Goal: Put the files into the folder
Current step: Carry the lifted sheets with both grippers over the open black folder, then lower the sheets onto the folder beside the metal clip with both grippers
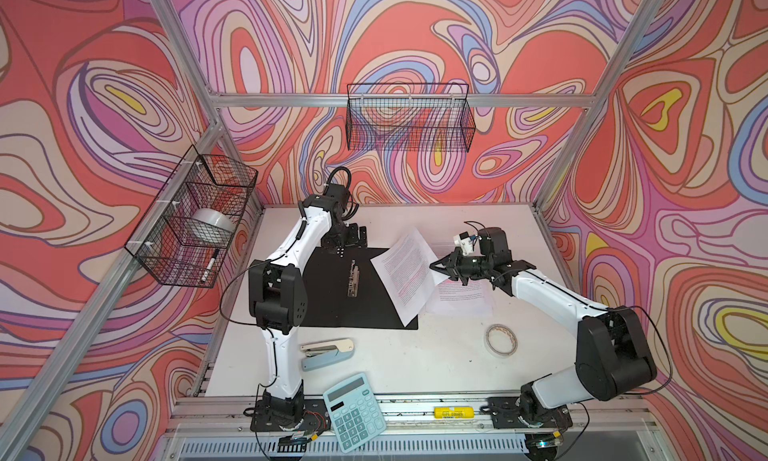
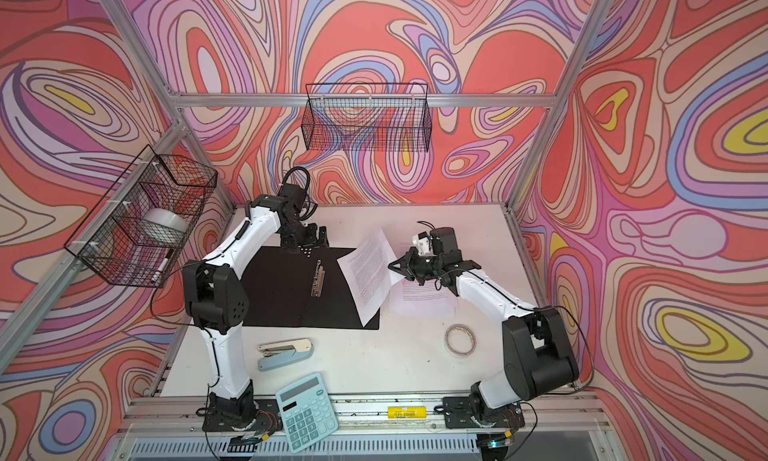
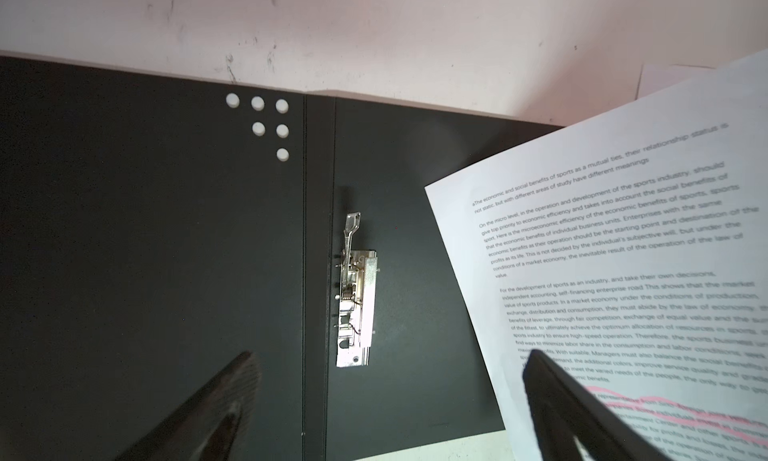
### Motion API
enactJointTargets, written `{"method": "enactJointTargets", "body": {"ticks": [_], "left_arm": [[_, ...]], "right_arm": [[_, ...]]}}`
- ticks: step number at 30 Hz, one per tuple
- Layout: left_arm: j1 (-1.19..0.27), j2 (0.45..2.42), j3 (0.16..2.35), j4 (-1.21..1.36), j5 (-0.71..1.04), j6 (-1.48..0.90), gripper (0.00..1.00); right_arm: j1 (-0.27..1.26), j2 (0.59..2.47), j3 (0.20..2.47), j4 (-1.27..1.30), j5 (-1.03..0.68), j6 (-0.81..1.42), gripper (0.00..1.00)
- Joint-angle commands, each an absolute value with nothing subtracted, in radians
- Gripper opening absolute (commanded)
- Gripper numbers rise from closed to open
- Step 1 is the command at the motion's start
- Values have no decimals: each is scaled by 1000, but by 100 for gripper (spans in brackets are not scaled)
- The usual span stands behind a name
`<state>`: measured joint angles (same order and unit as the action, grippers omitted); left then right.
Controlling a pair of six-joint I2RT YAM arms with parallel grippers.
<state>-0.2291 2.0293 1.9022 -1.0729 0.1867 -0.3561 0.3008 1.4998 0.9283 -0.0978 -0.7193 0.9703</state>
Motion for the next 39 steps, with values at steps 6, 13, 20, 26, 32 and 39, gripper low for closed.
{"method": "enactJointTargets", "body": {"ticks": [6, 13, 20, 26, 32, 39], "left_arm": [[-224, 1995, 1865, -1058, 214, -401, 100], [-224, 2003, 1852, -1052, 238, -421, 100], [-224, 2010, 1856, -1054, 247, -420, 100], [-224, 2017, 1856, -1052, 260, -423, 100], [-224, 2022, 1853, -1050, 275, -424, 100], [-224, 2025, 1855, -1049, 278, -427, 100]], "right_arm": [[348, 1468, 784, 37, -511, 1117, 0], [438, 1483, 727, 129, -375, 1231, 0], [496, 1587, 800, 92, -377, 1204, 0], [516, 1635, 833, 93, -394, 1201, 0], [530, 1680, 847, 108, -416, 1217, 0], [559, 1720, 871, 99, -425, 1212, 0]]}}
